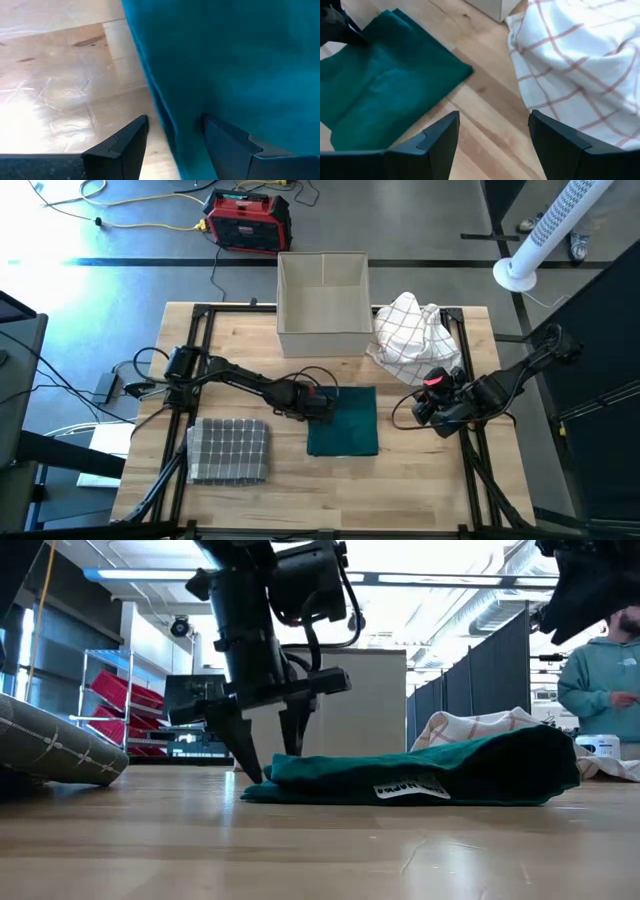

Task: Fold towel
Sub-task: Stack the folded green kitchen towel on top of the folded gray patterned kitchen towel

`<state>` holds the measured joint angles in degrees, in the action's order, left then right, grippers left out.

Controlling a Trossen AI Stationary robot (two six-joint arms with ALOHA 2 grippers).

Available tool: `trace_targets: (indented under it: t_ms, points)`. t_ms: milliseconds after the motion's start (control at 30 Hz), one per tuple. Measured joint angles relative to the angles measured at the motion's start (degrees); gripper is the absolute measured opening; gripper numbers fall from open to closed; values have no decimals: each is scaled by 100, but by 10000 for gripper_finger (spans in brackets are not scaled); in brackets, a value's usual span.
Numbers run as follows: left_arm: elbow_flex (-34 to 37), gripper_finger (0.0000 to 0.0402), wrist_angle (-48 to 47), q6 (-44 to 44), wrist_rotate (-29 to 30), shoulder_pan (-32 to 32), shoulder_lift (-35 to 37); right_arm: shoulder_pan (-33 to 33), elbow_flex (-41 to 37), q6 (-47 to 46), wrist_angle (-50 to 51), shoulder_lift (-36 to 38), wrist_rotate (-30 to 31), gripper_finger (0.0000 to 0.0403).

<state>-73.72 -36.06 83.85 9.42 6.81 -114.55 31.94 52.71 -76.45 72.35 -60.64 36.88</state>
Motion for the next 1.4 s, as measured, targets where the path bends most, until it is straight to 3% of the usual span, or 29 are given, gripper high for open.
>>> trace_targets:
  t_ms: [133, 333, 533, 700, 1100, 1400]
  points:
    - [-6, 148, -12, -498, -214, -72, -200, 15, -72, -111, -101, 0, -100, 224]
    - [-6, 14, 163, -1209, -272, -85, -240, 92, -77, -111, -184, 0, -62, 224]
    - [-89, 5, 15, -1460, -452, -108, 26, 90, -77, -111, -230, 0, 41, 224]
    - [-559, 5, -245, -1469, -675, 202, 695, 79, -75, -78, -230, 0, 124, 224]
    - [-812, 5, -1170, -367, -1697, 1422, 1734, -221, -75, 346, -217, 0, 331, 224]
    - [-821, 5, -2117, 742, -1745, 2071, 2557, -471, -75, 599, -235, 0, 312, 224]
